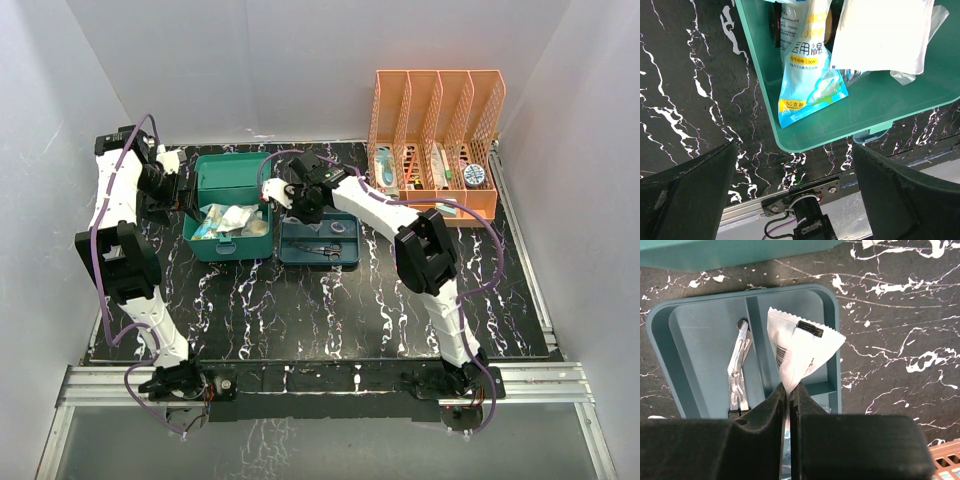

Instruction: Organize the medicine kit

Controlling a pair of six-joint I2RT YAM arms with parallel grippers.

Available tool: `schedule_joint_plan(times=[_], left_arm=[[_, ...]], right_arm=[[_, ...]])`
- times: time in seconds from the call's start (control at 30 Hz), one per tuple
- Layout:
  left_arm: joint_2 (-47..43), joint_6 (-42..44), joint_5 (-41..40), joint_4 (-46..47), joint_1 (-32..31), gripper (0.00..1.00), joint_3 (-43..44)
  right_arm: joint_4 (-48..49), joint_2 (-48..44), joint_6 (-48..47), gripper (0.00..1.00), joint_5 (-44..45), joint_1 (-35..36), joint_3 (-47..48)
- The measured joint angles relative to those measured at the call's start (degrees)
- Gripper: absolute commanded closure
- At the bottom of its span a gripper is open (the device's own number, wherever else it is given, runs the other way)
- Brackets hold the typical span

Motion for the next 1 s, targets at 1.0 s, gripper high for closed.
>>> schedule_joint_plan(times=[1.0], left_arm=[[1.2,0.2,-0.6,-0.2,-0.6,0.02,0.8]], right_arm=[[6.4,6.6,-2.9,0.95,-2.7,0.0,-2.1]])
